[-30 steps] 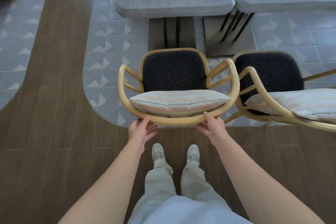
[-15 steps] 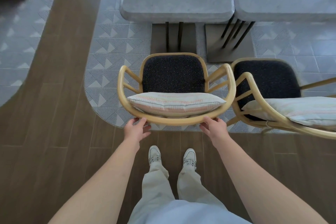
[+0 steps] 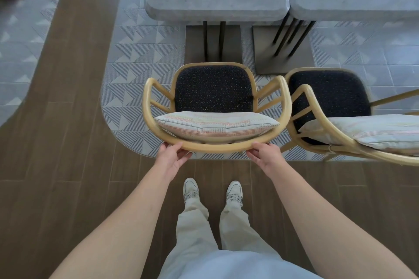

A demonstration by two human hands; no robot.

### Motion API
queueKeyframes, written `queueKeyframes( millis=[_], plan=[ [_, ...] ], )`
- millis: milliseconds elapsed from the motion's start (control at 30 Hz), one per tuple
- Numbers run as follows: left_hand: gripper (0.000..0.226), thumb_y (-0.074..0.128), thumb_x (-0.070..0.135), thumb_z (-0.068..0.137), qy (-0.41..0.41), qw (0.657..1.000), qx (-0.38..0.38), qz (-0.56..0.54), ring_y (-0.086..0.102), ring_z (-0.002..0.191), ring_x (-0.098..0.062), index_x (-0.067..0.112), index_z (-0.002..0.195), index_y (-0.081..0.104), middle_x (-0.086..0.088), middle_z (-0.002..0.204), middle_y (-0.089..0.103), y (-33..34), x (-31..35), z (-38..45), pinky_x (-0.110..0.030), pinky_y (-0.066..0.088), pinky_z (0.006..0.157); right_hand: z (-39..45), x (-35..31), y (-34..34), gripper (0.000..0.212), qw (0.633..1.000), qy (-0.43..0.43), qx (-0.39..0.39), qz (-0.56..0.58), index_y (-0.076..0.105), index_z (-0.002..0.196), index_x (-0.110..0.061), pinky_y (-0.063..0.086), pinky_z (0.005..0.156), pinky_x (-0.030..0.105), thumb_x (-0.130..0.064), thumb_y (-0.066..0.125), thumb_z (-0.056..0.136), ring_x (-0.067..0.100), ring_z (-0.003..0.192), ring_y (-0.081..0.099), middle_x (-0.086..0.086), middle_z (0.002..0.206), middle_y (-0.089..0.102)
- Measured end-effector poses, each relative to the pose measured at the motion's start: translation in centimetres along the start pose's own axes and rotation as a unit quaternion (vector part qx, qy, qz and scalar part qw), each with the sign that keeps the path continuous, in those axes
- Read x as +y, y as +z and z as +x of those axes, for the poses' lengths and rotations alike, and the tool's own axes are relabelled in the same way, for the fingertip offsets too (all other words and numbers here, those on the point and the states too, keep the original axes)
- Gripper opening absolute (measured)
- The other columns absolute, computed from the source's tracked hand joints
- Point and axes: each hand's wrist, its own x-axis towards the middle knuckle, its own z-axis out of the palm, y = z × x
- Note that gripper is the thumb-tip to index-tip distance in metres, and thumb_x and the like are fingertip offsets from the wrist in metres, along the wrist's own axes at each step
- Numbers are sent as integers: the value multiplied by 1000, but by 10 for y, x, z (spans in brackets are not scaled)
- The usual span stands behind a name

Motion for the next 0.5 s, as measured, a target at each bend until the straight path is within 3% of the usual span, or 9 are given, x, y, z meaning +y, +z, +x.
queueKeyframes(
  millis=[100, 267, 500],
  plan=[
    [46, 52, -1, 102, -2, 1000, 1, 6, 65, 114, -32, 12, 145, 42, -19, 130, 62, -7, -2, -6, -42, 57, 78, -7, 8, -3, 32, 1000, 10, -5, -5, 51, 128, 3, 59, 83, 35, 1, 57, 97, 24, 101, 69, 17, 123, 65],
    [51, 53, -2, 101, -5, 1000, 6, 2, 67, 108, -32, 12, 148, 41, -20, 127, 64, -13, -7, -14, -43, 59, 74, -16, 15, -7, 32, 1000, 17, -3, 5, 50, 128, 0, 56, 95, 41, 4, 55, 97, 27, 109, 67, 17, 125, 63],
    [49, 54, -1, 101, 2, 1000, 1, 3, 69, 104, -30, 14, 147, 44, -15, 120, 67, -14, -8, -19, -40, 60, 70, -22, 14, -6, 31, 1000, 20, 1, 11, 49, 127, 1, 56, 86, 37, 5, 54, 97, 29, 109, 67, 19, 127, 63]
  ],
)
